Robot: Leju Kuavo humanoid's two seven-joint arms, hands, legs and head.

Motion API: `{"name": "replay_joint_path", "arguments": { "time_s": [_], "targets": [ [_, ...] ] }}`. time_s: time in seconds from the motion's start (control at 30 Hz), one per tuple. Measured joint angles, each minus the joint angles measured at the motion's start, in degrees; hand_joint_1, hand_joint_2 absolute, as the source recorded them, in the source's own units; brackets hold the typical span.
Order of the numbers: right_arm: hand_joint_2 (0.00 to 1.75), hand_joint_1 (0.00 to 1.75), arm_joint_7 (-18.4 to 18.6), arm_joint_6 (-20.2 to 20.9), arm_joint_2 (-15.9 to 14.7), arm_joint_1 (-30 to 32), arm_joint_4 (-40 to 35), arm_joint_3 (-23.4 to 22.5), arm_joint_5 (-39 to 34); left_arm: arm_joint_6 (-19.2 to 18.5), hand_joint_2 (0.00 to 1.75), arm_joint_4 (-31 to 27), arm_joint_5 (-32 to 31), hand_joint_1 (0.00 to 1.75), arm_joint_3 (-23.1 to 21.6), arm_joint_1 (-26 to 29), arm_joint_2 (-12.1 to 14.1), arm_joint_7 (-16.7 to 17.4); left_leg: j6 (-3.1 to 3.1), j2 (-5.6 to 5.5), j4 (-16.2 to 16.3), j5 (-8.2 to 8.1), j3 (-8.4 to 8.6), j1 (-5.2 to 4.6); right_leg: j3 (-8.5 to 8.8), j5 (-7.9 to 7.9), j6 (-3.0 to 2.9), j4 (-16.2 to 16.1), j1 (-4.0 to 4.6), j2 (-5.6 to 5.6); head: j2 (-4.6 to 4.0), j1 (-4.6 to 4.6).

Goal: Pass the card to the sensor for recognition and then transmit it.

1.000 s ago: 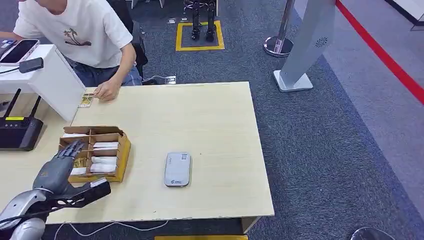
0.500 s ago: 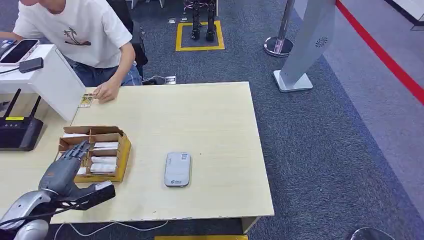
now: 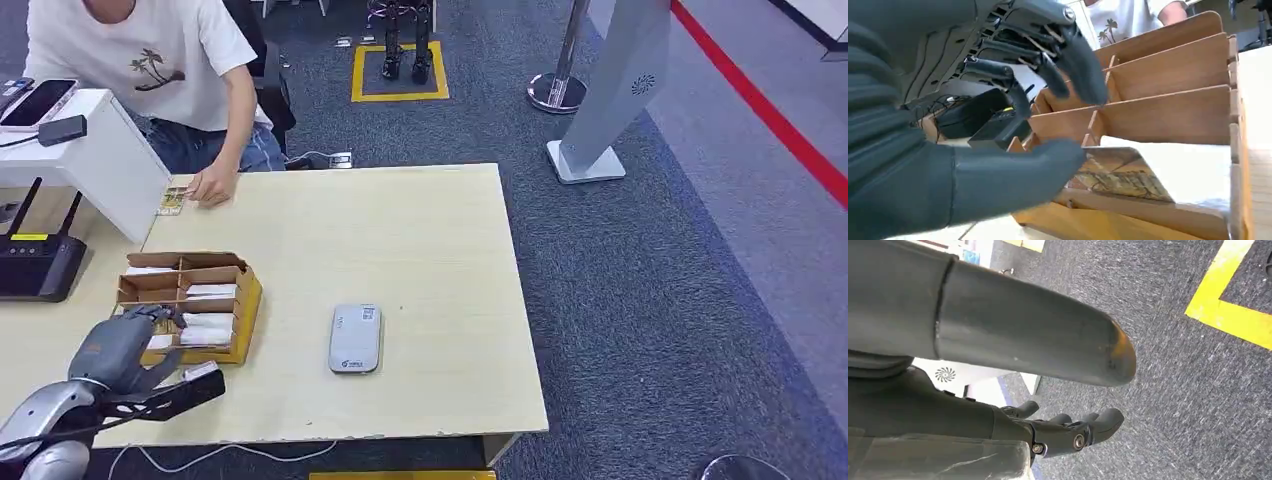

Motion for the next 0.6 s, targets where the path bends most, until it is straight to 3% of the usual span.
{"name": "replay_joint_path", "arguments": {
  "time_s": [0.6],
  "targets": [
    [0.00,0.00,0.1,-0.2,0.0,0.0,0.0,0.0,0.0,-0.9,1.75,-0.2,0.8,1.75,0.0,-0.6,1.3,0.4,0.00,0.00,0.0,0.00,0.00,0.00,-0.01,0.00,0.00,0.0,0.00,0.00,0.02,0.00]
  ]
}}
